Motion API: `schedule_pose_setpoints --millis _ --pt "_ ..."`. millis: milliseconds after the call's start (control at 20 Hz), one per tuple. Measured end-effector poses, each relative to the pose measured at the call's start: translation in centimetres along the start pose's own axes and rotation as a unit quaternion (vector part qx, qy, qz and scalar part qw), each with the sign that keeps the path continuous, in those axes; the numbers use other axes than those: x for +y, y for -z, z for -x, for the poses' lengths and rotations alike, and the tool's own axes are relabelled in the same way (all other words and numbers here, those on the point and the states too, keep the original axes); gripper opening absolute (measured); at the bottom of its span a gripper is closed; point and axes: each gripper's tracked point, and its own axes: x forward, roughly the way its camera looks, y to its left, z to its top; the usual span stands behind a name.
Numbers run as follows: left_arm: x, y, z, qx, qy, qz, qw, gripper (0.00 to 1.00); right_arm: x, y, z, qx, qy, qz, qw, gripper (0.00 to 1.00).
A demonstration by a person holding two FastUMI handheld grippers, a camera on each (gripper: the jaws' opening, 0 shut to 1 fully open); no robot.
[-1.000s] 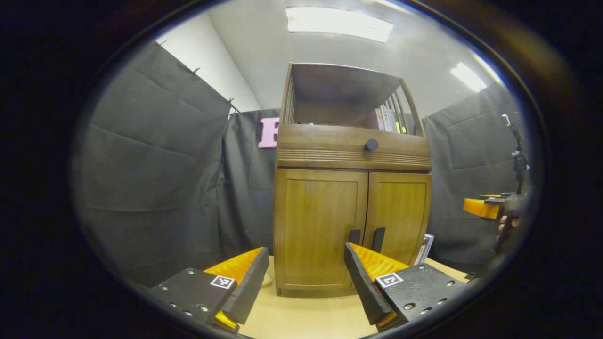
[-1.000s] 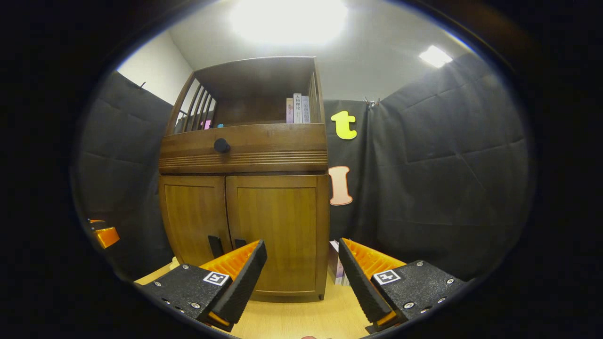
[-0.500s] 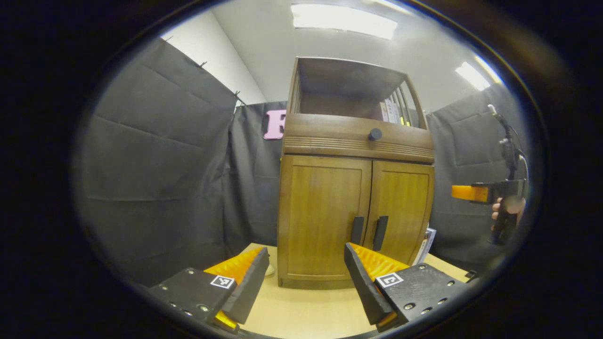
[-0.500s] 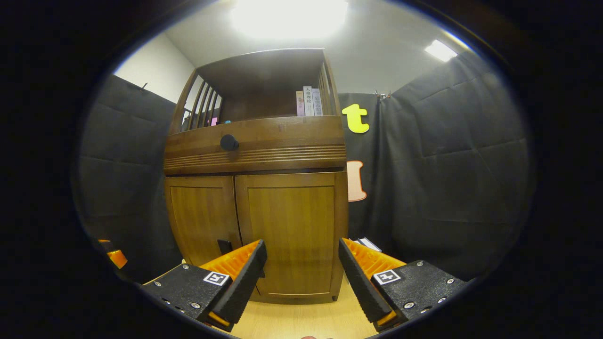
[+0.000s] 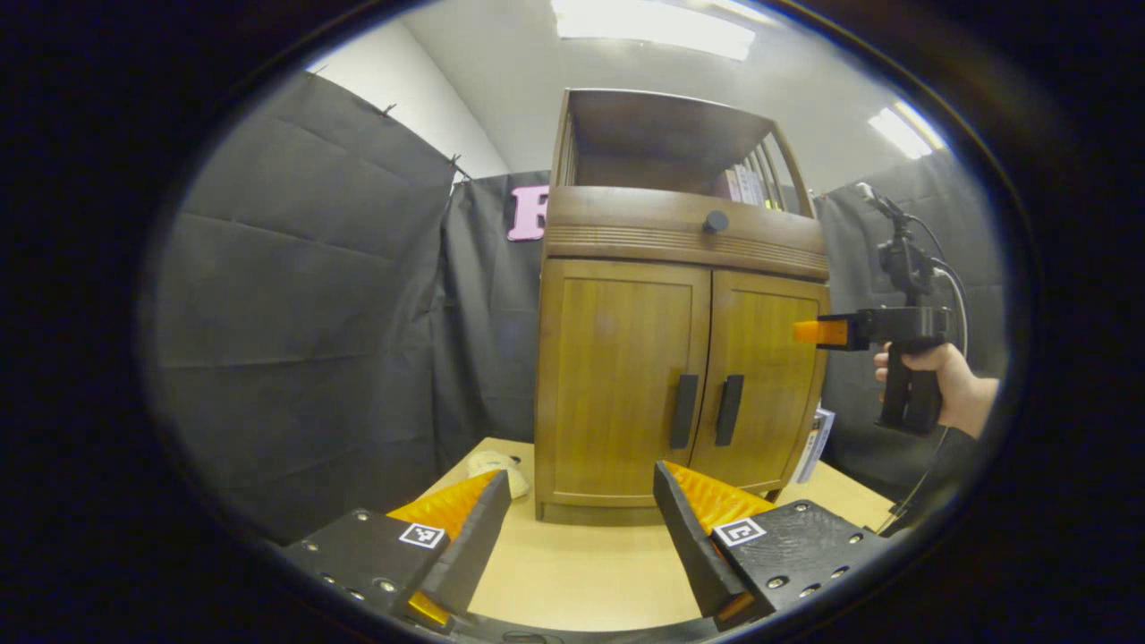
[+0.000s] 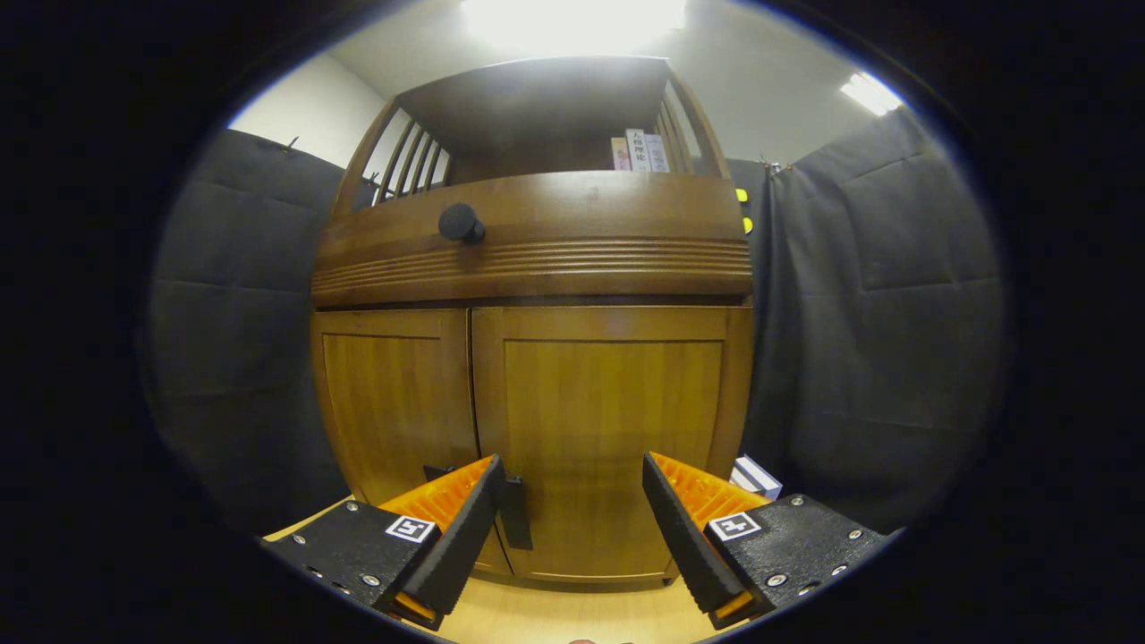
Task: Open the right door of the double-door shoe cabinet with the right hand, and open the left door with the left hand.
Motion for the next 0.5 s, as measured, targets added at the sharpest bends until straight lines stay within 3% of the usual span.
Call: schedule_pose_setpoints --millis 350,500 --pt "0.0 1.7 0.3 0.04 -0.042 0.02 0.998 0.93 4.7 5.4 -5.3 0.051 -0.023 -0.03 0.998 0.95" --pt "0.1 2.6 0.6 0.065 -0.053 0.048 0.995 0.92 5.0 7.3 -7.3 0.062 -0.008 -0.03 0.998 0.95"
